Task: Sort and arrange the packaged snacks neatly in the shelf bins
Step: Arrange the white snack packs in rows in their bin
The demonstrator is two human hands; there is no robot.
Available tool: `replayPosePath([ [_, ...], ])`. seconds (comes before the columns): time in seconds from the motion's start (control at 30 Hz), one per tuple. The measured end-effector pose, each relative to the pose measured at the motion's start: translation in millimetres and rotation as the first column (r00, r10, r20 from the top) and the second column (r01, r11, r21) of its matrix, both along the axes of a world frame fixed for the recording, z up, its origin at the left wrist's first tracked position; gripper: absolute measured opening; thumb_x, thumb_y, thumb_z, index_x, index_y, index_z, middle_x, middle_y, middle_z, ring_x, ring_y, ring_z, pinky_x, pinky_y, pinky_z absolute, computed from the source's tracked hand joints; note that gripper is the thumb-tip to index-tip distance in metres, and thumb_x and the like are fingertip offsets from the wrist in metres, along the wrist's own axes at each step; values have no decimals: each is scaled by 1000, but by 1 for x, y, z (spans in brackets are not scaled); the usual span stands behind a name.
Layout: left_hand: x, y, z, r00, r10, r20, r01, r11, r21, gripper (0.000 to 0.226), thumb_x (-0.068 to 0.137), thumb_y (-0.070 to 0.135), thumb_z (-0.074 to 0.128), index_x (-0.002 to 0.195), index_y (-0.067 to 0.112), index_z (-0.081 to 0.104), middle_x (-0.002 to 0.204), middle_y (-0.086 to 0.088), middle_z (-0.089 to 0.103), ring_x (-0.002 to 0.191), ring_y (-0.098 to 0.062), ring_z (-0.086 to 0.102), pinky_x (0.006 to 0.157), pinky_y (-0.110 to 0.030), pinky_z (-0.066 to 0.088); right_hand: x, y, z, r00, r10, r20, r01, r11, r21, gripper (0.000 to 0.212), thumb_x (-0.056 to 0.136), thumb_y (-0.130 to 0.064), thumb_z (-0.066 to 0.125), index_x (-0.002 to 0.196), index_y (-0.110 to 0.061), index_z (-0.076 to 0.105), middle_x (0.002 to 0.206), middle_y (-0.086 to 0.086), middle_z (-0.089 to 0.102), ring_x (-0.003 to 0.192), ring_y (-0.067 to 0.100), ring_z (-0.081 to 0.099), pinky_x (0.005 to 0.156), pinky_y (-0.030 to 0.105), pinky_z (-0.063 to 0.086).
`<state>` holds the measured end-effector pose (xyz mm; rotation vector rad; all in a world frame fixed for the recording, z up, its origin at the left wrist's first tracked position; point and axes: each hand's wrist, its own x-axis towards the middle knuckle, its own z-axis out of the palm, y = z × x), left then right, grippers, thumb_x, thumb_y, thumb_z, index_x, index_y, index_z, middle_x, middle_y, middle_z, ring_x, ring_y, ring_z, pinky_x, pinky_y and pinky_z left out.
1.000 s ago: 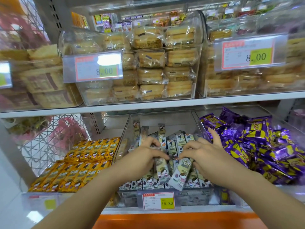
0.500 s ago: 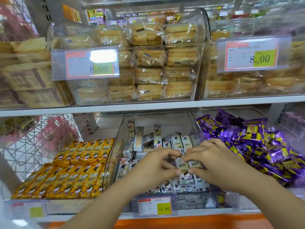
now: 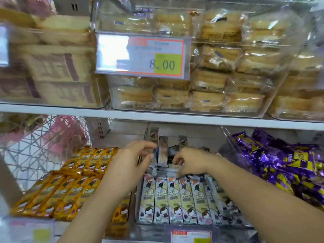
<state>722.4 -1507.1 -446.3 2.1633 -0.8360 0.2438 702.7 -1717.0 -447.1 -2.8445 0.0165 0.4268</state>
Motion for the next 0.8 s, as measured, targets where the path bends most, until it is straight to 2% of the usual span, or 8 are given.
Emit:
replayPosePath([
  [0.1,4,5,-1,999,-31,-4,31,1000,1,24,90,23,61,108,38,61,100,24,58,95,14,54,76,1,38,9,0,-4,997,28,-71,-31,998,-47,58,79,-26,73,132,-19,50,122,-2,57,100,14,55,89,31,48],
  [0.2,6,8,-2,998,-57,-29,56,998,-17,25,90,22,61,108,39,60,100,25,59,97,14,53,78,1,39,13,-1,-4,996,27,-85,-29,999,-14,64,78,-21,74,135,-20,43,116,-2,55,77,5,52,65,19,44],
  [0.27,6,7,-2,997,-69,-36,68,997,-25,26,90,21,61,107,40,59,100,25,59,97,14,53,79,2,38,15,-3,-3,998,22,-58,-23,1000,-12,65,78,-22,74,134,-21,42,114,-2,56,67,2,49,54,18,38],
  [0.4,3,6,-2,995,-89,-40,87,995,-45,25,90,18,60,105,39,59,99,26,58,98,14,52,80,3,35,13,-8,-5,998,38,-50,-42,997,-61,64,77,-26,74,133,-22,42,111,1,59,76,12,59,61,28,49],
  [0.47,3,6,-2,995,-93,-44,91,995,-51,26,90,18,60,104,40,58,100,26,58,98,14,52,80,4,34,12,-8,-6,996,57,-75,-62,995,-73,67,77,-27,74,135,-21,41,102,-1,58,70,10,56,56,25,45],
  [0.57,3,6,-3,995,-91,-50,89,995,-55,25,90,18,60,107,36,61,100,25,58,99,14,51,79,4,33,12,-6,-9,998,61,-30,-64,990,-125,67,76,-28,75,134,-20,42,89,-2,60,62,9,53,49,22,38],
  [0.67,3,5,-2,994,-96,-49,94,994,-52,25,90,18,61,107,37,61,99,24,59,98,15,51,77,5,33,11,-7,-6,995,68,71,-58,990,-128,64,71,-31,75,128,-24,48,98,-3,62,73,13,61,58,24,49],
  [0.8,4,5,0,993,-105,-56,102,993,-55,27,91,19,61,102,43,58,99,22,60,98,13,53,76,5,33,-1,-18,15,965,2,262,32,992,-124,57,64,-44,73,117,-37,54,107,-1,54,92,16,52,71,26,48],
])
